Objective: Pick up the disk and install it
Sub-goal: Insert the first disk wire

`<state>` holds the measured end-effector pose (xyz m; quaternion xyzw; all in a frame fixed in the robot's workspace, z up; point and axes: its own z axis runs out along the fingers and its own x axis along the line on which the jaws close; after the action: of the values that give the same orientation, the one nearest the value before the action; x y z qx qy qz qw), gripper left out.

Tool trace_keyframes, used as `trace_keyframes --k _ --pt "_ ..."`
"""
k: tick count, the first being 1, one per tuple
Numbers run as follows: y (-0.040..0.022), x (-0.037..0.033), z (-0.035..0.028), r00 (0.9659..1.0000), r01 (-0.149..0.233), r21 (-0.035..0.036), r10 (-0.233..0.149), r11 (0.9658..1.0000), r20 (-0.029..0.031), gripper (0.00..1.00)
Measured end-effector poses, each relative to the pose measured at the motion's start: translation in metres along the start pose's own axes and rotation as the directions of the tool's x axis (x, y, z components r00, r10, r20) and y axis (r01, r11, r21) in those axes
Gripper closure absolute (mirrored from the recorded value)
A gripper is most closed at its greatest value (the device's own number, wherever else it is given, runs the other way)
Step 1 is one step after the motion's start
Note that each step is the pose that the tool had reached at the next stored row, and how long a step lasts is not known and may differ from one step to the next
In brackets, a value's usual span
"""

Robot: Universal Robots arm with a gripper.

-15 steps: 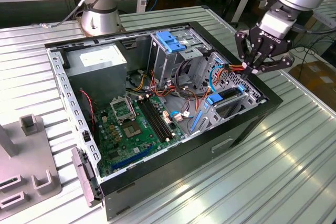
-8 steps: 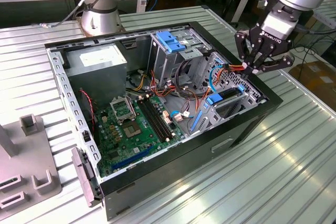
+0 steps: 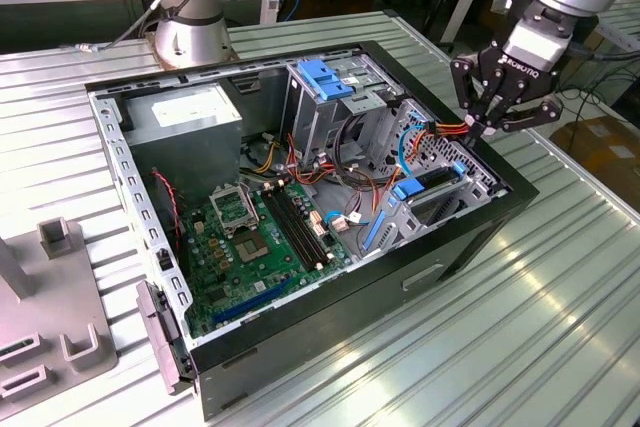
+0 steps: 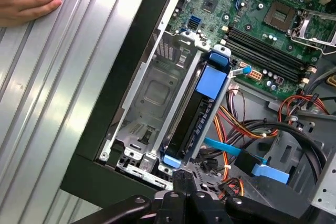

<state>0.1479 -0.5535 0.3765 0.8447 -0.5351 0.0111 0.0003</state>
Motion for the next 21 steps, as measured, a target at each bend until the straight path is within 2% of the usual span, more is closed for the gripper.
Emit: trace_keyframes --k 2,3,5,7,8,9,11,19,20,21 --pt "-0.0001 0.0 -0.0001 0.999 0.044 0.0008 -0.044 0.999 0.0003 0.89" --pt "-0.0002 0.0001 0.0 0.9966 0.082 0.0016 -0.082 0.9966 0.0009 0.89" --pt "-0.0002 0.0001 0.0 0.993 0.118 0.0023 -0.118 0.993 0.0012 0.89" --pt "-0.0002 0.0001 0.0 0.9874 0.158 0.0032 -0.158 0.9874 0.0015 0.89" --pt "-0.0002 0.0001 0.0 0.9809 0.194 0.0039 -0.194 0.9809 0.0018 0.89" --pt "-0.0011 0.0002 0.0001 0.9782 0.208 0.0043 -0.208 0.9782 0.002 0.89" --pt "-0.0047 0.0006 0.0 0.9763 0.217 0.0043 -0.217 0.9762 0.0018 0.89" --pt "-0.0099 0.0016 -0.0006 0.9756 0.219 0.0032 -0.219 0.9756 0.0022 0.89" --pt "-0.0104 0.0018 -0.0006 0.975 0.222 0.0032 -0.222 0.975 0.0022 0.89" --pt "-0.0111 0.0021 -0.0005 0.9718 0.236 0.0035 -0.236 0.9718 0.0024 0.89"
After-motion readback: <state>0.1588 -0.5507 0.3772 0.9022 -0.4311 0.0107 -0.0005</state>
